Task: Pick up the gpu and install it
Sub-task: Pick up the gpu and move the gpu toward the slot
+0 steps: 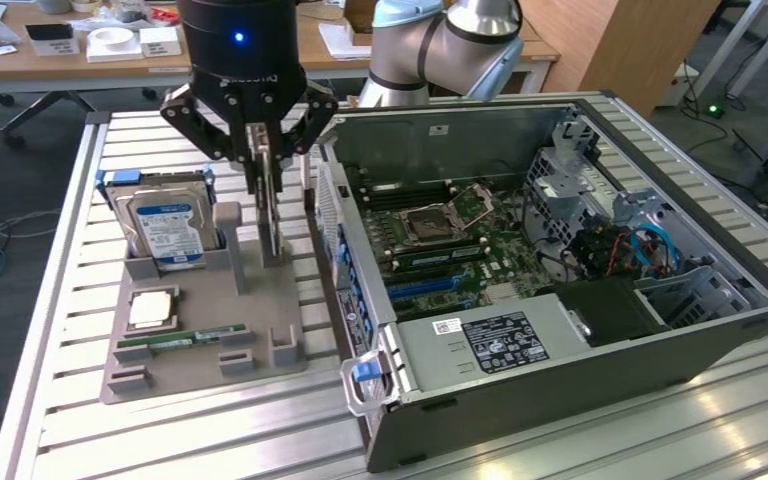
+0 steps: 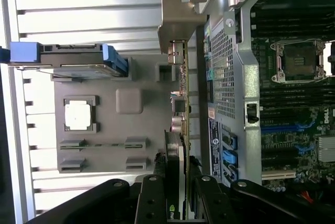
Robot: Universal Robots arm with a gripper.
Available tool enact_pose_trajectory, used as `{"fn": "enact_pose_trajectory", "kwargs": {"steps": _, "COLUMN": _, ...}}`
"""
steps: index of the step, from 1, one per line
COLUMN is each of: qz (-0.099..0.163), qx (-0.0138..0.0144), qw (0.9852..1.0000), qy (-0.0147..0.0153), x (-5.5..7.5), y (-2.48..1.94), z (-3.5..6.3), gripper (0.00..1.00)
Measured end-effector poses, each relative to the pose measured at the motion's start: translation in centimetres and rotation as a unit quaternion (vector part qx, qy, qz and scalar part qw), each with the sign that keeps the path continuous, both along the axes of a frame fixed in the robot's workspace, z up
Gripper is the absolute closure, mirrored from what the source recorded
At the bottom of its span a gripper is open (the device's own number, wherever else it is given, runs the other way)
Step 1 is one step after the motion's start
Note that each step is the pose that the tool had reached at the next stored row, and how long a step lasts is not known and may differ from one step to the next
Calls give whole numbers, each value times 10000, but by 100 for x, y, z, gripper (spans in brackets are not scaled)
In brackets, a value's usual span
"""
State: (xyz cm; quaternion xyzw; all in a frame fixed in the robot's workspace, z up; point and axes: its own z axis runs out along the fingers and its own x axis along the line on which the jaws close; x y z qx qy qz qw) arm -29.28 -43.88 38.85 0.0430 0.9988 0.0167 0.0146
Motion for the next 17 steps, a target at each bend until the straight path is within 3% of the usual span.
{"fn": "enact_pose_trajectory", "kwargs": {"steps": 11, "qz": 0, "qx": 0, "qw": 10000, "qy": 0, "x": 0, "y": 0, "z": 249, "gripper": 73}}
{"fn": "enact_pose_trajectory", "kwargs": {"steps": 17, "qz": 0, "qx": 0, "qw": 10000, "qy": 0, "x": 0, "y": 0, "z": 336, "gripper": 73}}
